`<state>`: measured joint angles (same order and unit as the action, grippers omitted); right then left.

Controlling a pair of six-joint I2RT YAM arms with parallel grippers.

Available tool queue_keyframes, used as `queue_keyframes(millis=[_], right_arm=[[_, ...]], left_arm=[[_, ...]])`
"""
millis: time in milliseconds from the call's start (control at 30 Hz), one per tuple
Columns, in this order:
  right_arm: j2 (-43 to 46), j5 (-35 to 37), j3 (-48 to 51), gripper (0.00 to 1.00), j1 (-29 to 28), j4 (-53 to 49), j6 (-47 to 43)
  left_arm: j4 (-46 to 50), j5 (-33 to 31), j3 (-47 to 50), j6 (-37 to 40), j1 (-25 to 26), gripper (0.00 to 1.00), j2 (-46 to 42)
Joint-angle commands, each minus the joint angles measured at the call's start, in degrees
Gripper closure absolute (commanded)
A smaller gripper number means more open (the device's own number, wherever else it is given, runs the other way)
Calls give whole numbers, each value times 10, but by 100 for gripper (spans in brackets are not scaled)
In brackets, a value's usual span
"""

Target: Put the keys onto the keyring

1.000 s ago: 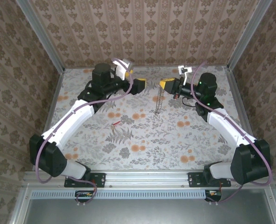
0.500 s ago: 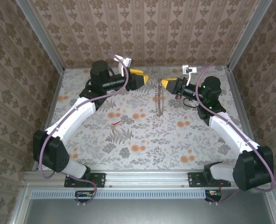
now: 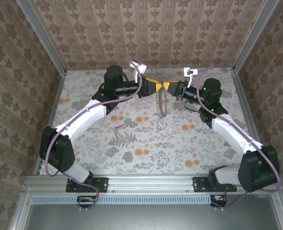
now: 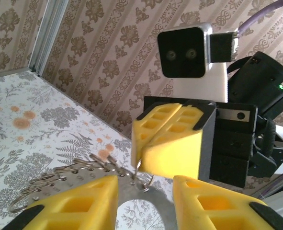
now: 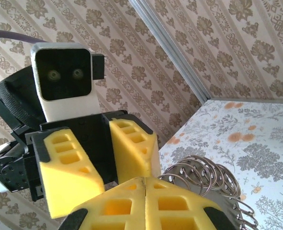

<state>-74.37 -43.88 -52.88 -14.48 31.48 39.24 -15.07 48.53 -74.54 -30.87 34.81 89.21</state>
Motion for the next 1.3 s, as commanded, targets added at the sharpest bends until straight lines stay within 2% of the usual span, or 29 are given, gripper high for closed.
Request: queue_keyframes(millis=[0, 700, 1267], right_arm=[[-2, 6, -13, 100, -6, 19, 6], [1, 7, -9, 100, -11, 28, 12], [-4, 9, -12, 100, -11, 50, 37]], left_arm=[[-37, 15, 3, -15, 0, 65, 2], [-88, 41, 18, -32, 11, 71, 21], [-299, 88, 58, -158, 10, 75, 46]])
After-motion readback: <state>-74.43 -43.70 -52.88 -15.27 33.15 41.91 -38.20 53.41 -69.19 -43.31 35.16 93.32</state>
